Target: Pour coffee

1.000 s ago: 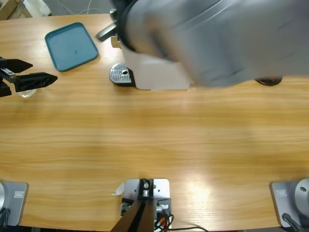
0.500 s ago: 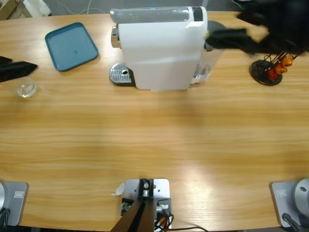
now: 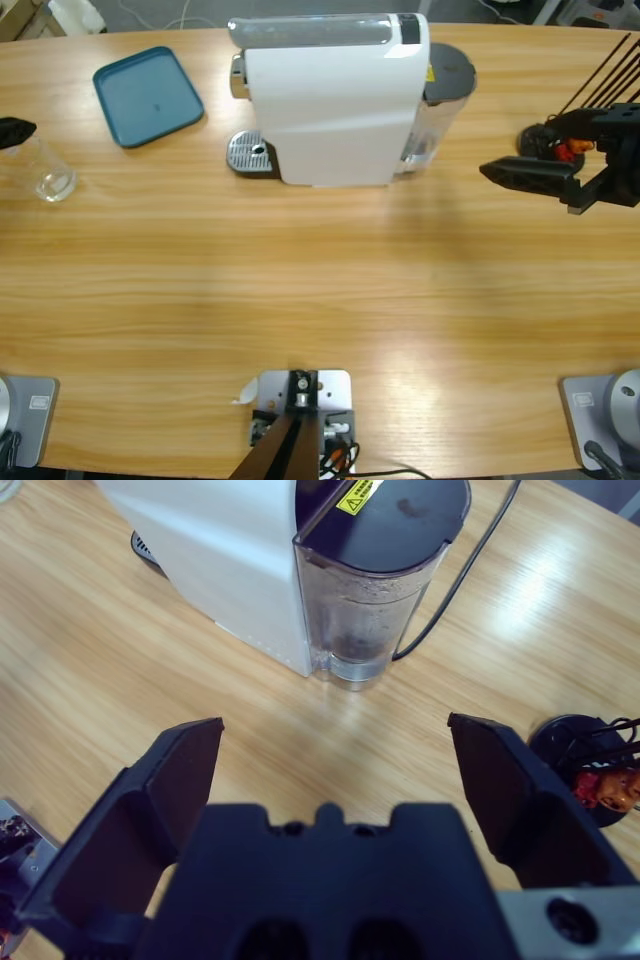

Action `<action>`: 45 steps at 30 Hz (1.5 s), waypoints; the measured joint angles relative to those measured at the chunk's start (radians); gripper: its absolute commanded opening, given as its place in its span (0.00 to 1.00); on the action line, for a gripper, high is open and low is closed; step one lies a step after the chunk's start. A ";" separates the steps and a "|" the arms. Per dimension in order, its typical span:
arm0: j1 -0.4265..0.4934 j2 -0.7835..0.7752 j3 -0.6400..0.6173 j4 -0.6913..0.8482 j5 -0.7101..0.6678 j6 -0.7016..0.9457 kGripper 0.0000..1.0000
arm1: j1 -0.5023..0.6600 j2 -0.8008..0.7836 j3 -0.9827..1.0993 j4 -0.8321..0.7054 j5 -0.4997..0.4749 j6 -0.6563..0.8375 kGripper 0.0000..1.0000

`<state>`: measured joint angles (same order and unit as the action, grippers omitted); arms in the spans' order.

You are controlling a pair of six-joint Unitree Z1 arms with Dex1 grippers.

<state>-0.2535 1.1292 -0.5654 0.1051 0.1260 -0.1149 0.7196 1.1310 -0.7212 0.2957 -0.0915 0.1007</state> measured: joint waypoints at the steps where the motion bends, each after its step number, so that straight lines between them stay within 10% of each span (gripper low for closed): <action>1: 0.022 0.009 0.006 -0.002 0.000 0.009 0.69 | 0.000 0.000 0.005 -0.005 0.001 0.006 1.00; 7: 0.124 0.038 0.033 -0.007 -0.043 0.083 0.67 | 0.000 -0.002 0.039 -0.035 0.008 0.025 1.00; 11: 0.185 0.045 0.043 -0.012 -0.050 0.088 0.88 | 0.000 -0.004 0.044 -0.047 0.011 0.026 1.00; 16: 0.254 0.054 0.045 -0.029 -0.050 0.089 0.92 | 0.000 -0.004 0.046 -0.060 0.038 0.026 1.00; 45: 0.299 0.149 0.099 -0.162 -0.095 0.096 1.00 | 0.000 0.025 0.046 -0.080 0.074 0.027 1.00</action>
<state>0.0452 1.2787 -0.4665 -0.0570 0.0308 -0.0191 0.7194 1.1564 -0.6755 0.2154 -0.0175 0.1274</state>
